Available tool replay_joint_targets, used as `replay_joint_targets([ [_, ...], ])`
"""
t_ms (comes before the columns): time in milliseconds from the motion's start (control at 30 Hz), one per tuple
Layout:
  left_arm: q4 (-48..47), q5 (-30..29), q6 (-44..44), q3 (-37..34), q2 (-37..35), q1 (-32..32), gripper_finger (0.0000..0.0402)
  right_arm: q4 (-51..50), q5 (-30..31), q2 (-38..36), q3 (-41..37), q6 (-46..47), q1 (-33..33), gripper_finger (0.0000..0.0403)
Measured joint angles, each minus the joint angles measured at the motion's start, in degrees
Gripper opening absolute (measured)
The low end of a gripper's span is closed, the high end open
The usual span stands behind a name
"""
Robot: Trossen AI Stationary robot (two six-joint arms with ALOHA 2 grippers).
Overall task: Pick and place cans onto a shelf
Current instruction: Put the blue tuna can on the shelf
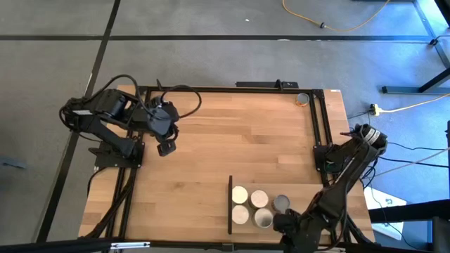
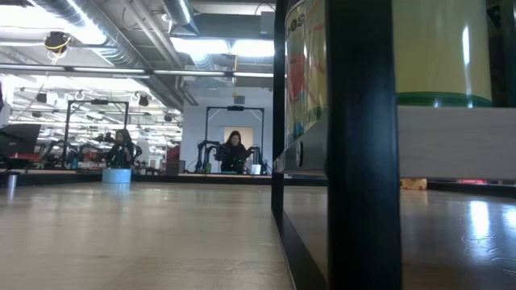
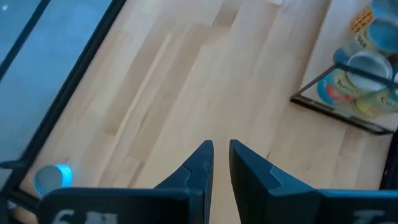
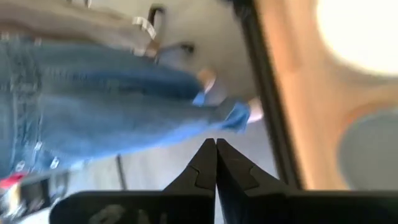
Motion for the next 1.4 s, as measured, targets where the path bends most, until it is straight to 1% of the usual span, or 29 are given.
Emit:
replay_joint_targets([
  [100, 0.1, -0.6, -2.9, 0.0, -0.1, 0.0, 0.0044, -8.1, 5.4, 0.0, 6.2, 0.3, 0.0, 0.0004],
  [233, 0.2, -4.0, -5.6, 0.0, -0.1, 0.3, 0.0044, -19.6, 14.3, 0.0, 14.4, 0.5, 0.0, 0.0004],
  [300, 0.1, -5.4, -6.7, 0.0, -0.1, 0.8, 0.0044, -26.8, 19.6, 0.0, 18.7, 0.9, -0.3, 0.0004],
  [400, 0.1, -6.8, -8.7, 0.0, -0.1, 1.9, 0.0044, -39.4, 25.8, 0.0, 25.1, 5.1, -1.8, 0.0004],
  [467, 0.2, -7.7, -9.2, 0.0, -0.1, 2.9, 0.0044, -47.8, 27.5, -0.1, 28.7, 8.6, -3.7, 0.0004],
  [567, 0.2, -8.0, -9.2, 0.0, -0.1, 4.8, 0.0044, -57.8, 26.9, -0.1, 32.2, 11.1, -7.8, 0.0004],
  [667, 0.2, -7.6, -9.2, 0.0, 0.0, 7.7, 0.0044, -56.9, 27.1, -1.8, 31.7, 5.6, -13.9, 0.0004],
  [700, 0.1, -7.4, -9.2, 0.0, 0.0, 9.0, 0.0044, -57.3, 27.5, -2.4, 31.8, 5.3, -16.4, 0.0004],
  [800, 0.2, -5.3, -9.3, -0.1, 0.0, 13.1, 0.0044, -57.5, 31.3, -4.7, 29.9, 1.7, -23.6, 0.0004],
  [833, 0.2, -4.6, -9.2, -0.1, 0.0, 14.7, 0.0044, -57.9, 31.3, -5.0, 29.6, 0.0, -26.2, 0.0004],
  [933, 0.2, -2.7, -9.0, -0.1, 0.1, 19.4, 0.0044, -57.5, 31.2, -7.2, 27.8, -8.8, -33.2, 0.0004],
  [1033, 0.2, -1.3, -9.0, -0.1, 1.3, 24.4, 0.0044, -57.3, 33.4, -9.1, 26.3, -16.8, -39.9, 0.0006],
  [1167, 0.1, -1.3, -9.3, -0.1, 3.0, 31.1, 0.0044, -57.4, 34.1, -11.3, 25.6, -27.0, -48.7, 0.0010],
  [1267, 0.2, -1.3, -9.1, -0.1, 5.4, 35.8, 0.0044, -57.3, 36.1, -12.5, 25.6, -34.1, -54.1, 0.0011],
  [1400, 0.2, -1.2, -6.5, -0.1, 8.8, 41.2, 0.0044, -57.3, 36.2, -13.3, 25.6, -40.8, -59.9, 0.0012],
])
